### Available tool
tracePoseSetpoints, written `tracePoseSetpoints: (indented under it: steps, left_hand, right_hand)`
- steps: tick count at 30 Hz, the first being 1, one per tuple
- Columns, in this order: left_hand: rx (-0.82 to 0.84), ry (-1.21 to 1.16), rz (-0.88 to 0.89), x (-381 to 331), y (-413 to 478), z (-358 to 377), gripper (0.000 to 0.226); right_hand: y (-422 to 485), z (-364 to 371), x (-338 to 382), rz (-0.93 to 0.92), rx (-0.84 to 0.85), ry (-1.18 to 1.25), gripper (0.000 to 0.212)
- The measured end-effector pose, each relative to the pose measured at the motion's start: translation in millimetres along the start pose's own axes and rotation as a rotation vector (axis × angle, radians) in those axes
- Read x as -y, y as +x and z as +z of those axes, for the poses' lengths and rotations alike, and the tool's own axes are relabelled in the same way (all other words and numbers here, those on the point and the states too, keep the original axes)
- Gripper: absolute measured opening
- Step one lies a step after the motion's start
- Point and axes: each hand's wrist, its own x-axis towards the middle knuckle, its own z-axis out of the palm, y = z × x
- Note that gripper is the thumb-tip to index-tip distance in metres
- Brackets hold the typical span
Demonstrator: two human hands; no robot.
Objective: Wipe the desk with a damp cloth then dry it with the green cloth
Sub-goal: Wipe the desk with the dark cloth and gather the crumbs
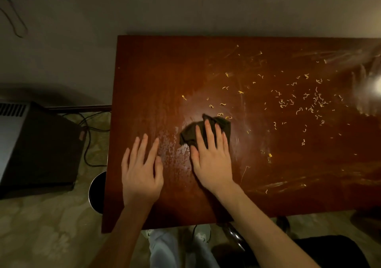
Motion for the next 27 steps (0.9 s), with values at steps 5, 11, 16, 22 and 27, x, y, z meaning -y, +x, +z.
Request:
tracePoseSetpoints:
  steps: [5,11,16,22,27]
  left_hand:
    - [0.008,0.068,-0.015,-2.0,-0.8,-0.1,0.054]
    - [0.065,0.262,0.072,-2.6,12.0,-5.5,0.06]
    - [0.1,0.234,0.104,-1.6,14.5,-5.4,0.064]
    - [0.049,0.085,0.003,2.6,35.9,-9.3,0.054]
    - [-0.03,-0.015,-0.057,4.5,40.0,-2.7,0.055]
  right_hand:
    - [-7.8,4.7,9.0,0.092,-0.033,0.031,0.061]
    - [-49.9,7.9,14.6,0.061,0.016,0.018,0.061]
    - [27.1,2.7,16.3,0.058,-0.027,0.023,0.059]
    - [-33.1,7.3,33.8,-0.023,0.027,0.038,0.061]
    - [10.8,4.9,46.9,-0.361,0.088,-0.005,0.061]
